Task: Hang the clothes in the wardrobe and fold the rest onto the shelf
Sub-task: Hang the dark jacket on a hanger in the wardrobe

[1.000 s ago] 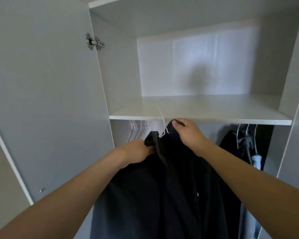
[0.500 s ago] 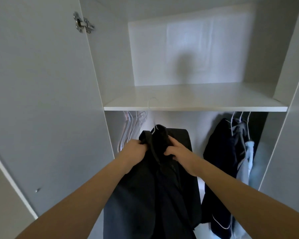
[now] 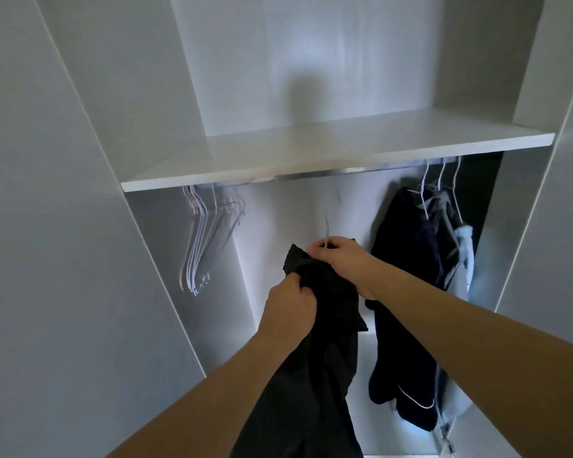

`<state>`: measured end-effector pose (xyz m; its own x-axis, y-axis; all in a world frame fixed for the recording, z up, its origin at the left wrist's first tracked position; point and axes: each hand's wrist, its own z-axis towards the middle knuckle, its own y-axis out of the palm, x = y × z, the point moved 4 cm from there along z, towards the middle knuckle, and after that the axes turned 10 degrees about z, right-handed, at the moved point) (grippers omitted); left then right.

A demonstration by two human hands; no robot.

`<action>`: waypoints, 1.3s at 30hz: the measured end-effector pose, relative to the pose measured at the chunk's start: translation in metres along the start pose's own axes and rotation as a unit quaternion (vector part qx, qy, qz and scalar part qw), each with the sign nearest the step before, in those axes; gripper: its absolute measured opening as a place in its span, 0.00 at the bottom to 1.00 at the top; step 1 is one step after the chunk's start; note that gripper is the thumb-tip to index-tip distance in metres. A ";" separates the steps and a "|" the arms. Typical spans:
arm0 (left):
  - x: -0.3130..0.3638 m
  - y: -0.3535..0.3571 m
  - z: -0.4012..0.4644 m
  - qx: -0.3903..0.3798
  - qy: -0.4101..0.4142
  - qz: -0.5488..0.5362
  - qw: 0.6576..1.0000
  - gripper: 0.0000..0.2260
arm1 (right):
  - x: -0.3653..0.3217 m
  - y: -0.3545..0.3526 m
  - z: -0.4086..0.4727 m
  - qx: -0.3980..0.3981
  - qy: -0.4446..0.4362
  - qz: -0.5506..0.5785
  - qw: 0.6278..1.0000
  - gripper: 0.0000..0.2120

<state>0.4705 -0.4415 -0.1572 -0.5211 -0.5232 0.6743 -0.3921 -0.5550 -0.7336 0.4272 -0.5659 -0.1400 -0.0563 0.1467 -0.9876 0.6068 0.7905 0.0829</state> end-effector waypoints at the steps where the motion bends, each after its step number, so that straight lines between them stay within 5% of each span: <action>1: 0.000 0.010 0.009 -0.002 0.001 -0.006 1.000 0.08 | 0.004 -0.008 0.012 0.025 -0.009 -0.008 1.000 0.10; 17: 0.069 0.147 0.168 0.001 -0.090 -0.289 0.953 0.15 | -0.021 -0.131 0.181 0.044 -0.086 -0.108 0.989 0.10; 31: 0.150 0.219 0.260 0.024 -0.041 -0.256 0.966 0.14 | -0.037 -0.249 0.227 0.083 -0.027 0.045 0.995 0.13; 39: 0.171 0.246 0.286 0.019 -0.053 -0.238 0.970 0.17 | -0.028 -0.286 0.238 0.112 -0.028 0.116 0.986 0.24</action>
<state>0.5016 -0.8522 -0.1982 -0.2062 -0.2640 0.9422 -0.5401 -0.7722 -0.3345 0.4441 -0.9380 -0.1683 0.1454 0.2708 -0.9516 0.7585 0.5871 0.2830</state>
